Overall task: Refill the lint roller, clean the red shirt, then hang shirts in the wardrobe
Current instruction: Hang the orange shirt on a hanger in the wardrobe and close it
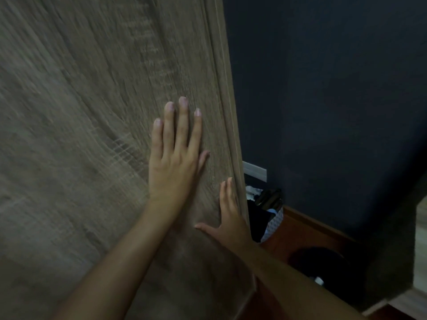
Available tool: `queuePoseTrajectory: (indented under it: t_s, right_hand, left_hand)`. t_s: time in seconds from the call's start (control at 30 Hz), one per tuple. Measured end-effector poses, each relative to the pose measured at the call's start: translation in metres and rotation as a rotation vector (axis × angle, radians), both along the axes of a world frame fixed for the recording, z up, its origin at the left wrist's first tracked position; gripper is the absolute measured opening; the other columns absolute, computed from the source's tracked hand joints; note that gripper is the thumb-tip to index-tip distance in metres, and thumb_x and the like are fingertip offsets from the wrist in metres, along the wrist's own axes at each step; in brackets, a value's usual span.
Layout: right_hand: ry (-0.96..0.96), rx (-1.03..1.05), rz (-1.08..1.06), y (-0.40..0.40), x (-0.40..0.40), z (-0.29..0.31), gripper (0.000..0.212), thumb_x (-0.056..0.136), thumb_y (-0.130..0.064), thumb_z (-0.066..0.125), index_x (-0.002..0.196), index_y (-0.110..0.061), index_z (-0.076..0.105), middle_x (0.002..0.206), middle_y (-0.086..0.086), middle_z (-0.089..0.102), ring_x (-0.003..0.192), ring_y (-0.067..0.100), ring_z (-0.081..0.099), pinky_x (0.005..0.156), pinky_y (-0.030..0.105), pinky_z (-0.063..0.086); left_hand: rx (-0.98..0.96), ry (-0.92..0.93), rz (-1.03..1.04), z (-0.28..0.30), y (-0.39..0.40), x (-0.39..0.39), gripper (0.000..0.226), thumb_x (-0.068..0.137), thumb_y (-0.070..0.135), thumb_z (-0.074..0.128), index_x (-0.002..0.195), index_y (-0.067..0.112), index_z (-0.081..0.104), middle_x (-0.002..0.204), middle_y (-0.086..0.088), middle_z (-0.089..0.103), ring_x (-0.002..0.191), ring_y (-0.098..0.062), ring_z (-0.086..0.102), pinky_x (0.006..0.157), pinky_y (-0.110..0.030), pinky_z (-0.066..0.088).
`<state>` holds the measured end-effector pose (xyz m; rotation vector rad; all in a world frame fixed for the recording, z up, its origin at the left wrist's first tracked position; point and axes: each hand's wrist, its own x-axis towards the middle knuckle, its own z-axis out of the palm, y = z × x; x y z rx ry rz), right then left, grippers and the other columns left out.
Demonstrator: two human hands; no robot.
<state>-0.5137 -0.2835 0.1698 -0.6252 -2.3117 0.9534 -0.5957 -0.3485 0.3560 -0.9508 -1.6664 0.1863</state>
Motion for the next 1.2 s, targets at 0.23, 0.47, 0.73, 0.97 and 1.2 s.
queuePoseTrajectory:
  t_s: [0.23, 0.47, 0.73, 0.97, 1.2]
  right_hand:
    - [0.007, 0.036, 0.007, 0.003, 0.000, -0.003, 0.124, 0.071, -0.080, 0.057, 0.144, -0.034, -0.033, 0.156, -0.010, -0.034, 0.145, 0.007, -0.025, 0.120, 0.050, 0.013]
    - [0.023, 0.063, 0.052, 0.010, 0.006, -0.006, 0.116, 0.077, -0.075, 0.054, 0.148, -0.030, -0.026, 0.158, -0.005, -0.029, 0.148, 0.011, -0.019, 0.120, 0.046, 0.014]
    - [-0.178, 0.130, 0.180, 0.015, 0.041, 0.007, 0.084, 0.092, -0.071, 0.025, 0.153, -0.027, -0.012, 0.160, -0.012, -0.019, 0.146, 0.013, -0.023, 0.121, 0.049, 0.009]
    - [-0.280, 0.284, 0.340, -0.011, 0.078, 0.050, 0.083, 0.093, -0.070, 0.019, 0.155, -0.020, -0.005, 0.162, -0.006, -0.010, 0.148, 0.019, -0.016, 0.122, 0.048, 0.003]
    - [-0.400, 0.411, 0.421, -0.026, 0.105, 0.125, 0.081, 0.097, -0.063, 0.025, 0.155, -0.013, 0.002, 0.164, 0.001, -0.003, 0.150, 0.026, -0.011, 0.120, 0.046, 0.000]
  left_hand:
    - [0.009, 0.046, 0.042, -0.001, 0.001, 0.000, 0.071, 0.098, 0.057, 0.029, 0.153, 0.012, 0.017, 0.157, -0.018, 0.021, 0.145, -0.035, 0.019, 0.117, -0.046, 0.009]
    - [0.016, -0.028, 0.022, 0.002, -0.001, 0.005, 0.069, 0.098, 0.053, 0.034, 0.152, 0.013, 0.020, 0.157, -0.018, 0.022, 0.145, -0.035, 0.019, 0.117, -0.045, 0.008]
    - [-0.024, -0.292, 0.092, -0.034, -0.037, 0.030, 0.068, 0.095, 0.039, 0.045, 0.151, 0.009, 0.021, 0.159, -0.015, 0.015, 0.147, -0.030, 0.013, 0.118, -0.048, 0.011]
    - [-0.084, -0.573, 0.307, -0.048, -0.132, 0.085, 0.070, 0.085, 0.036, 0.061, 0.145, 0.007, 0.038, 0.154, -0.019, 0.028, 0.143, -0.034, 0.027, 0.114, -0.052, 0.022]
    - [-0.064, -0.685, 0.376, -0.017, -0.201, 0.126, 0.065, 0.094, 0.037, 0.049, 0.148, 0.006, 0.029, 0.157, -0.018, 0.022, 0.145, -0.033, 0.022, 0.116, -0.050, 0.017]
